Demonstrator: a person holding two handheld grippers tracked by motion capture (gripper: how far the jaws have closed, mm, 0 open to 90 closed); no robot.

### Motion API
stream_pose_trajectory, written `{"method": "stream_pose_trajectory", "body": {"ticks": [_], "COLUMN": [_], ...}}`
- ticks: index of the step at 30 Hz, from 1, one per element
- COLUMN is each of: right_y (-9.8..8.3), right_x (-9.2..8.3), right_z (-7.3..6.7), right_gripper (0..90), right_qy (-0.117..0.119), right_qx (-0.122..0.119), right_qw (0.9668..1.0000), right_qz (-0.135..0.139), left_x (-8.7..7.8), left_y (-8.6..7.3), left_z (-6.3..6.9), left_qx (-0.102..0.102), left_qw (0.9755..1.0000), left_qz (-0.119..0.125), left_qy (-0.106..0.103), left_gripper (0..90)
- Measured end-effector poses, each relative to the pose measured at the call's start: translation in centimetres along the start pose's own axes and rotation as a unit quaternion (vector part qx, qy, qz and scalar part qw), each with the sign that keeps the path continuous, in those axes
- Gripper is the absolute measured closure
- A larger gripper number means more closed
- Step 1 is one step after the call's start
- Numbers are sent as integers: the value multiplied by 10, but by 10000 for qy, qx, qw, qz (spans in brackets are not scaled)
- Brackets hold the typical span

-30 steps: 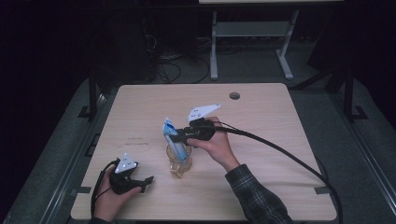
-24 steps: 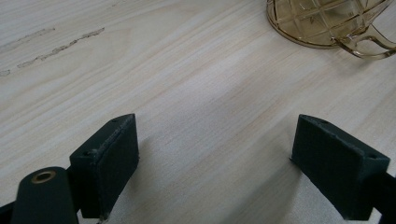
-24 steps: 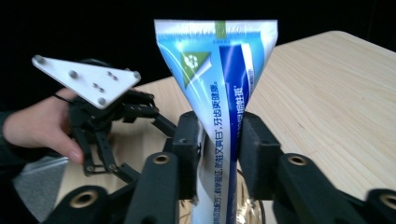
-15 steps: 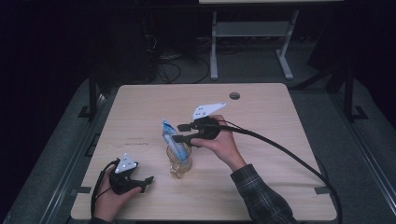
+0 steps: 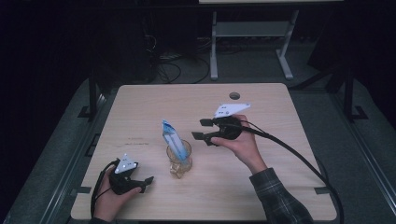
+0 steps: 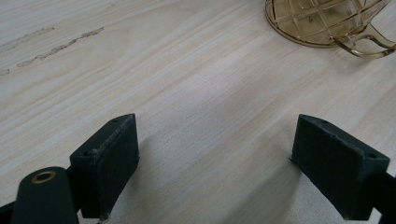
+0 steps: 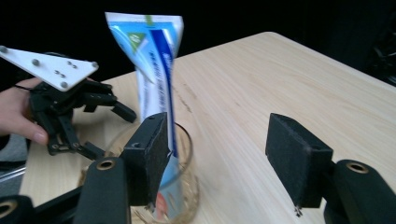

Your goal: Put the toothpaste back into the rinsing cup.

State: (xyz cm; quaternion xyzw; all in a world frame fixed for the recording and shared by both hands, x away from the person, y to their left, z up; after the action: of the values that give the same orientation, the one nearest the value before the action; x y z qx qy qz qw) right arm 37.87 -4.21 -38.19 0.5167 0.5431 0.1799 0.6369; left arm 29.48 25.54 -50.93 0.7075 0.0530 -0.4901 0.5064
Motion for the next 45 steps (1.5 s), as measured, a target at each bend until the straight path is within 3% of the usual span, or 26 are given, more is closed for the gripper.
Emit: {"method": "stream_pose_trajectory", "body": {"ticks": [14,29,45], "right_y": [-33,-71,-122], "right_x": [-28,-55,-87], "right_z": [25,40,54], "right_gripper": [329,311,314], "right_qy": [-569,-884,-1210], "right_qx": [119,381,783], "right_qw": [9983,9950,9884], "right_qz": [-83,-258,-469], "left_x": [0,0,0], "left_y": [0,0,0], "left_z": [0,0,0], "left_qx": [8,11,1], "left_qw": [10000,10000,10000], "left_qz": [-7,-11,-8], "left_qy": [-2,-2,-7], "left_gripper": [139,139,139]}}
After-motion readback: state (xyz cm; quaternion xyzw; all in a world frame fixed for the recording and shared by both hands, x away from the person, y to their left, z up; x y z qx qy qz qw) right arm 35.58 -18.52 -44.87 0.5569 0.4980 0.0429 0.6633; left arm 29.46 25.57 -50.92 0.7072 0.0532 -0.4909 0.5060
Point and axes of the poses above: each handheld gripper's, and its own axes: x roughly forward along the jaws, y roughly out of its top, z roughly to its right, the point moved 5 cm from there along x, roughly forward along the jaws, and after that the axes turned 5 degrees about -z, right-handed, at the moved point
